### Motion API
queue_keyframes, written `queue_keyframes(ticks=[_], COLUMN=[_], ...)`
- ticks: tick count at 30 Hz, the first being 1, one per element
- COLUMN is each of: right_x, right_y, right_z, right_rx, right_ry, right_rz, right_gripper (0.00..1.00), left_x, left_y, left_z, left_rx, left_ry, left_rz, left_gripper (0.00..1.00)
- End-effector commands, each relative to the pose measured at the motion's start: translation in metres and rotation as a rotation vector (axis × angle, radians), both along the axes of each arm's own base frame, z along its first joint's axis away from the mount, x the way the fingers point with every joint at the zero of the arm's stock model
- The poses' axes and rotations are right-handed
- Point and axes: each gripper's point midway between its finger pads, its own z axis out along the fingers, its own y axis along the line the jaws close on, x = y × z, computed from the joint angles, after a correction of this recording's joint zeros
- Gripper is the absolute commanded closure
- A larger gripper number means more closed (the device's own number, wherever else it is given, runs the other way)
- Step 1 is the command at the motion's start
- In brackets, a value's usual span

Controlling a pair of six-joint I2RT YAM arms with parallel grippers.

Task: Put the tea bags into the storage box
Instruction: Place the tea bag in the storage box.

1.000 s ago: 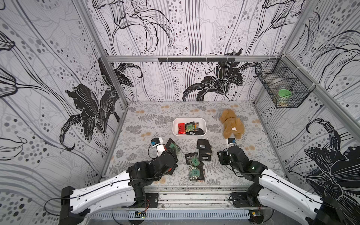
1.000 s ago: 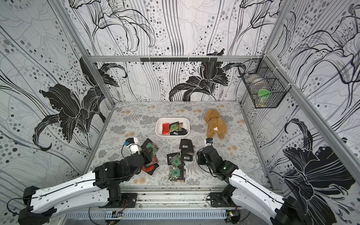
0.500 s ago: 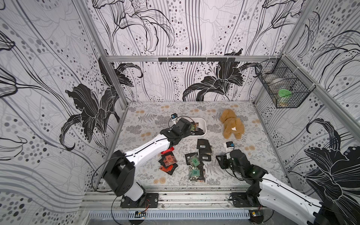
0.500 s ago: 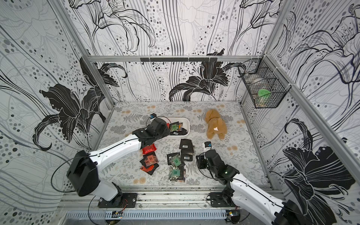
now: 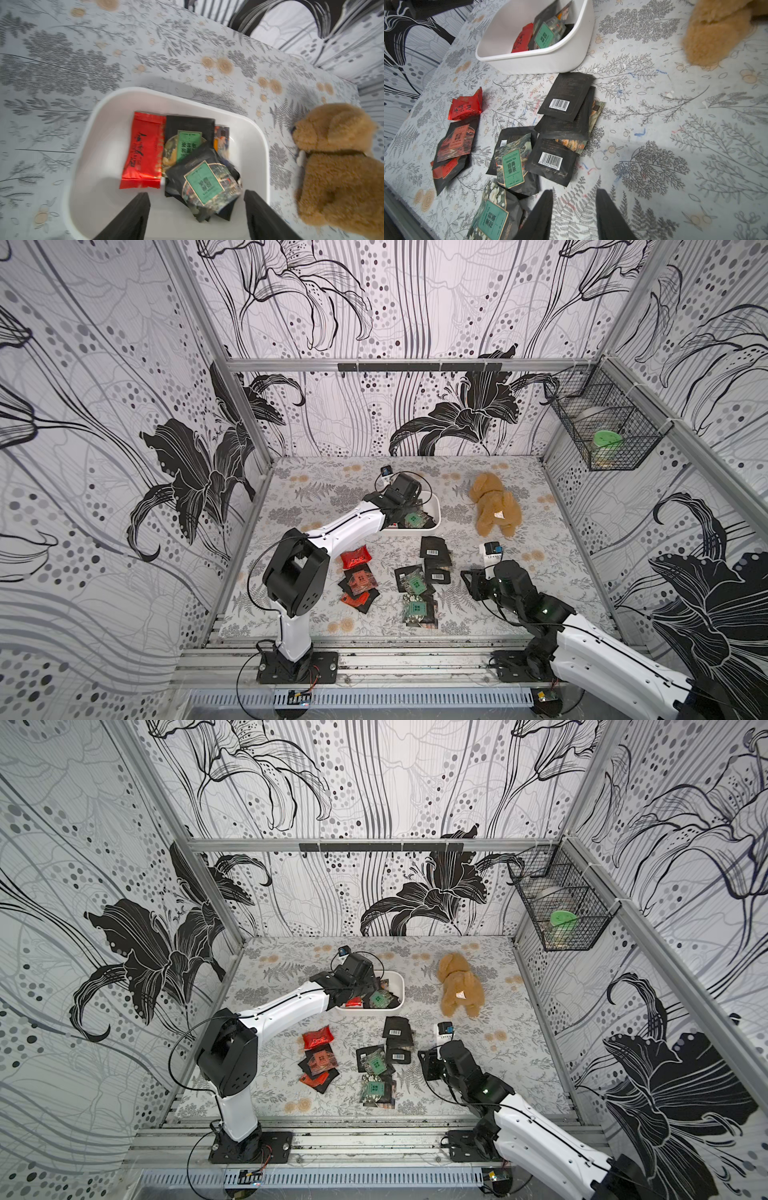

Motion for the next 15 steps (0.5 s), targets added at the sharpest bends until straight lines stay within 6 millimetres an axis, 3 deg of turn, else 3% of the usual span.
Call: queue_keyframes(ticks=[1,3,5,9,12,15], right_x=[0.000,-0.001,-0.001,0.001,-0.004,-0.016], right_y=[0.001,0.003,0.004,-0.005,-0.024,-0.014], right_z=[-0.004,-0.004,-0.006,-0.010,-0.019,-0.015], right_rx=[-0.007,-0.003,-0.003,-0.021,-0.050,0.011], right_ry=[0.010,0.010,0.014,0.037,0.136,0.221], right_rz=[0.009,0.023,0.025,-0.035,-0.162,-0.132], right_gripper=[0.61,0.61,0.61,0.61,0.60,0.59], left_x=[-0.010,-0.024,-0.040,-0.079,-0.113,-0.149], left_y=[0.054,0.066,0.063,0.048,0.058,0.064], left_z=[0.017,0.029,0.033,0.020,0.010,-0.002], left_rx=[0.063,0.032,-0.044,-0.172,-0.164,-0.222], left_ry=[-0.023,-0.072,-0.087,-0.015,0.046,0.063], left_rz=[0.136,0.157,0.111,-0.034,-0.043,-0.056], left_gripper=[0.15,0.15,0.15,0.14,0.14,0.14])
